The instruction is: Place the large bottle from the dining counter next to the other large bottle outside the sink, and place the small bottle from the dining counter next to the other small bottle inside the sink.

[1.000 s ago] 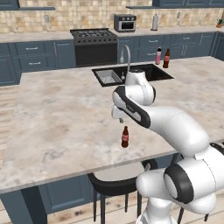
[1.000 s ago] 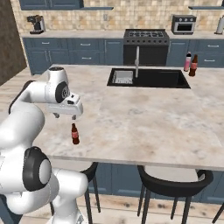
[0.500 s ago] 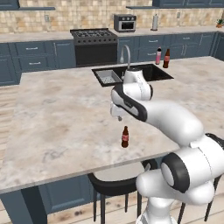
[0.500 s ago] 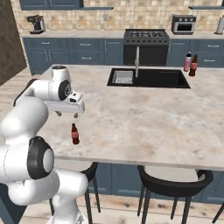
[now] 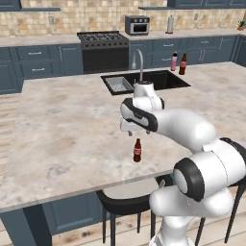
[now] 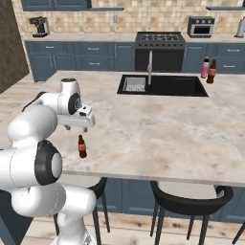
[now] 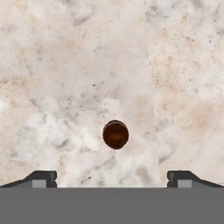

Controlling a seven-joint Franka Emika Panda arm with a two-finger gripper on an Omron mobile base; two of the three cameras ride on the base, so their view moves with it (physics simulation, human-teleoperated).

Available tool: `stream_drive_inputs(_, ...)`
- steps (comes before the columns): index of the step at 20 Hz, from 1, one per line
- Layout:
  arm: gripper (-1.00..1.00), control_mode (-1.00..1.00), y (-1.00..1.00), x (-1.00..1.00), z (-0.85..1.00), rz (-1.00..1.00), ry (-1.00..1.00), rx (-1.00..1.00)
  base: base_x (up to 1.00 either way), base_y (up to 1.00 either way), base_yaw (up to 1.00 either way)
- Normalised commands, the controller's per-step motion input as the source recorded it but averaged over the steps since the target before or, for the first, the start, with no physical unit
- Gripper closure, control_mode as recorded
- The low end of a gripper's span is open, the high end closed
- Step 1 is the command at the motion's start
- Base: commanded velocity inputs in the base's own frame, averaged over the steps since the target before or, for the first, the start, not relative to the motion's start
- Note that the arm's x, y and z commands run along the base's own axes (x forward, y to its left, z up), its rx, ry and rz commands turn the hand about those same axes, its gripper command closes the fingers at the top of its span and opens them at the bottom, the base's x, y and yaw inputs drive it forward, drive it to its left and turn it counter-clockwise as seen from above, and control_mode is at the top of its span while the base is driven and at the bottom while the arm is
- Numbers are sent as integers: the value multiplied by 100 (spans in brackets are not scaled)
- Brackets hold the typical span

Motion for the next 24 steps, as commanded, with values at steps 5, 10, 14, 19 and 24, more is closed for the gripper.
stream_drive_inputs(5,-100,-100,-2,18,-4,0,0,0,0,0,0)
stream_drive_inputs(10,-100,-100,0,5,-1,0,3,0,0,0,0)
stream_drive_inputs(14,-100,-100,0,-2,-18,0,5,0,0,0,0)
stream_drive_inputs(19,-100,-100,0,0,-25,0,2,0,0,0,0)
stream_drive_inputs(24,-100,-100,-4,3,-13,0,0,0,0,0,0)
